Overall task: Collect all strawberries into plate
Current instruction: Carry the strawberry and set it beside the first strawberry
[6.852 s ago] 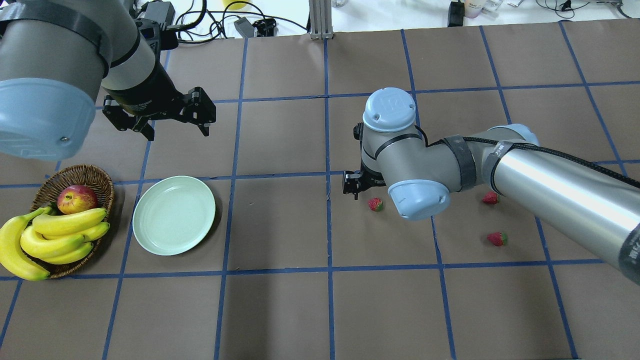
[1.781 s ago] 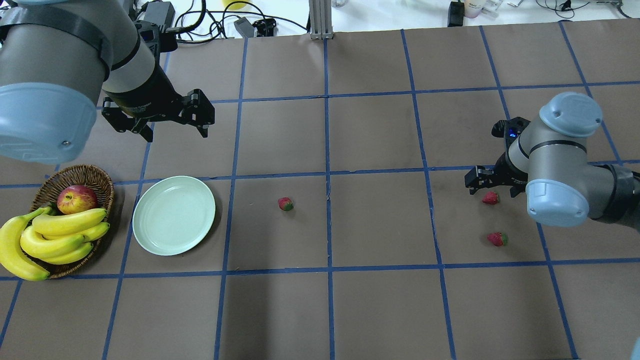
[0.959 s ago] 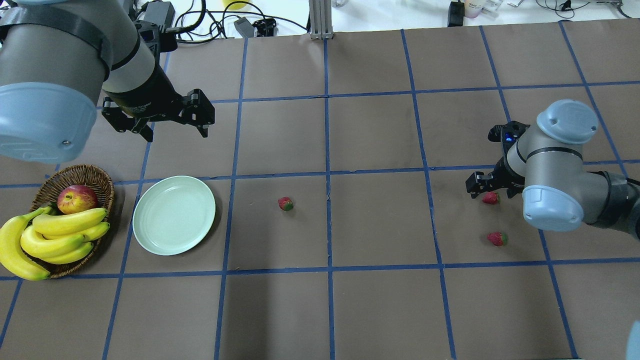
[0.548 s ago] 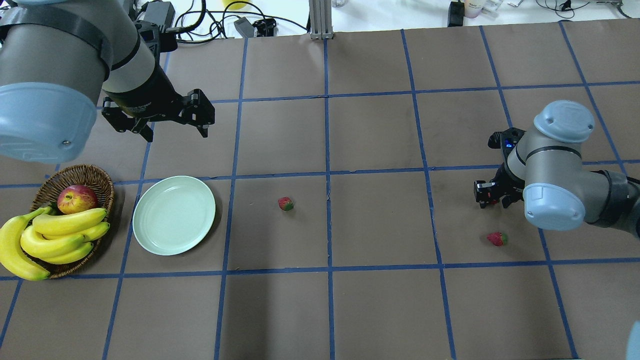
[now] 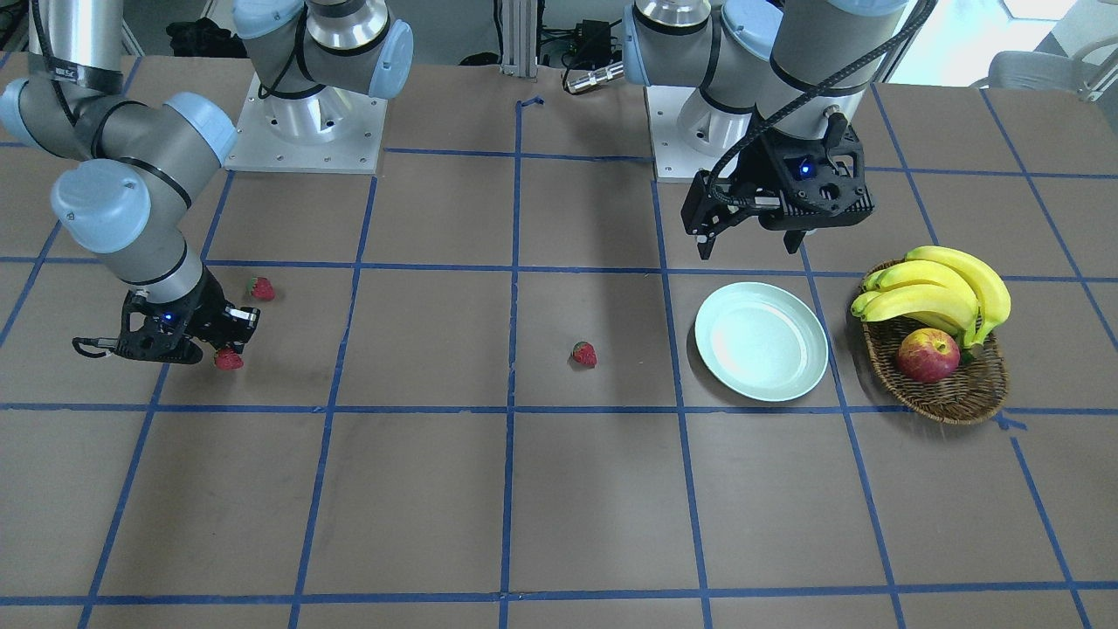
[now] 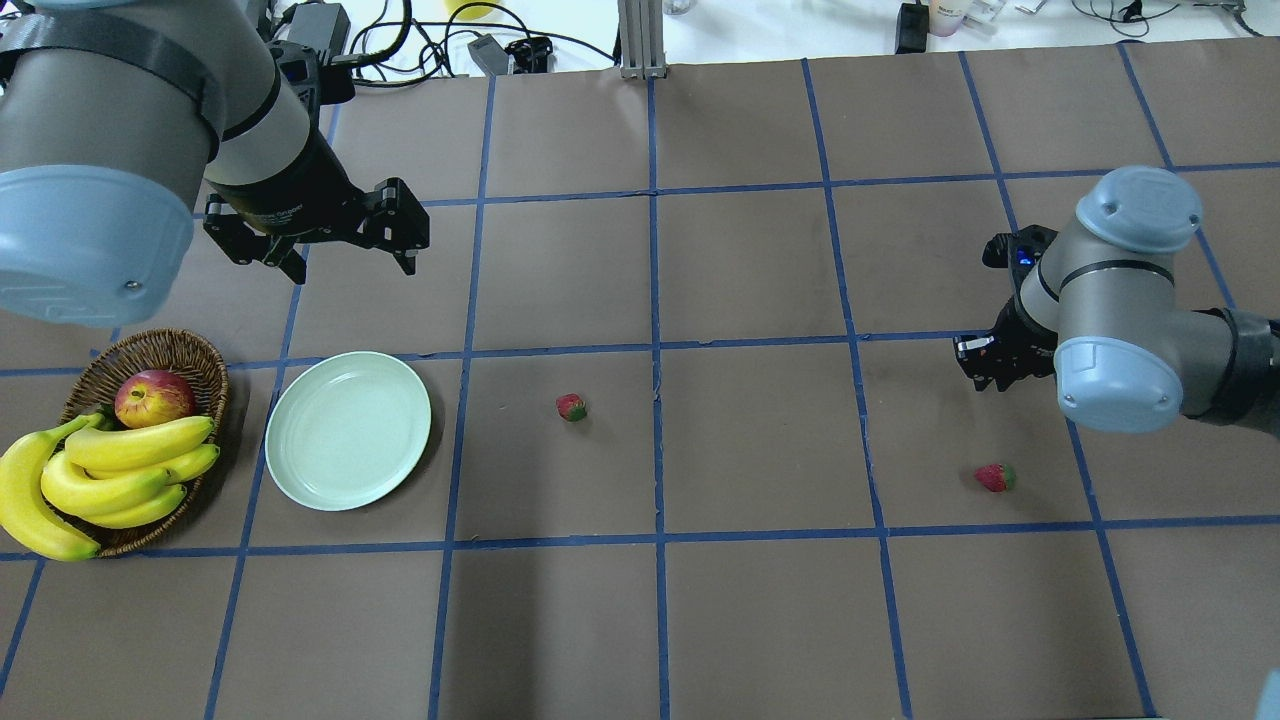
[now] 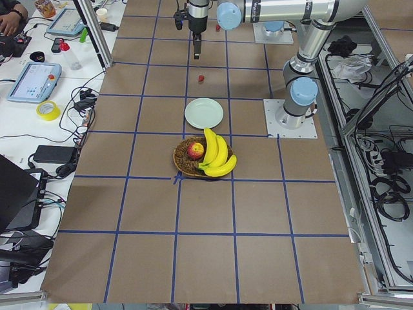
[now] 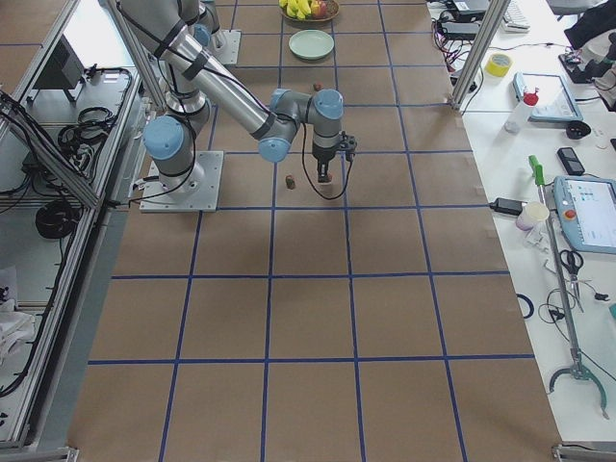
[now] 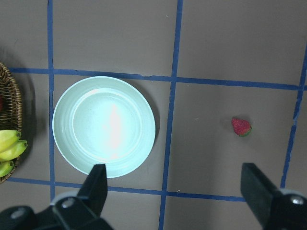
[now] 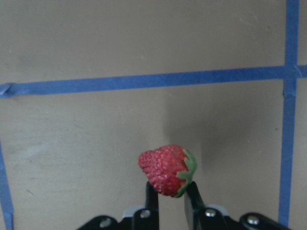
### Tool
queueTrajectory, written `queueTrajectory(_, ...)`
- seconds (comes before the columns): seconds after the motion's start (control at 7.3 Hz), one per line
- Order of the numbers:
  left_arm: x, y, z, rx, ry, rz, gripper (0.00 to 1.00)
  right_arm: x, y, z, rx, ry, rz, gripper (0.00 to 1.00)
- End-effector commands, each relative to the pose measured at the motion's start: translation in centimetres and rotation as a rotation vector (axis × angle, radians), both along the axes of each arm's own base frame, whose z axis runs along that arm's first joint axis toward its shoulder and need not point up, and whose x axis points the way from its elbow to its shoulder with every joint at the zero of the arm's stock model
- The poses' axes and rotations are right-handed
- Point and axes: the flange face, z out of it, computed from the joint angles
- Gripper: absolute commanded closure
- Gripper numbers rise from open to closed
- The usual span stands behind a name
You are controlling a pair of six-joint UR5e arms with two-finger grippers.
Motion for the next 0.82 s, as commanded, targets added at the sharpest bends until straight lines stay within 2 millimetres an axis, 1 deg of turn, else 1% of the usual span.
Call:
queueTrajectory(0.0, 0.0, -0.1, 0.0, 0.000, 0.000, 0.002, 0.00, 5.7, -1.2, 2.2, -0.030, 0.024, 0.036, 1.00)
queueTrajectory(0.14, 0.0, -0.1, 0.0, 0.000, 0.002, 0.001, 0.00, 6.2, -1.0, 2.1, -0.027, 0.019, 0.037, 1.00)
queueTrajectory(0.27, 0.0, -0.1, 0.0, -0.002, 0.002, 0.001, 0.00, 10.4, -0.6, 2.7, -0.044, 0.010, 0.003, 1.00)
queueTrajectory(0.41, 0.0, -0.2, 0.0, -0.011, 0.001, 0.002, 0.00, 19.9, 0.1, 4.9, -0.104, 0.012, 0.087, 1.00)
queueTrajectory(0.55, 0.1, -0.3, 0.1, -0.012, 0.001, 0.003, 0.00, 27.3, 1.6, 5.8, -0.081, -0.002, 0.042, 1.00)
queueTrajectory(0.69, 0.0, -0.2, -0.1, -0.009, 0.001, 0.002, 0.00, 32.7, 3.3, 5.8, -0.074, -0.016, 0.044, 1.00)
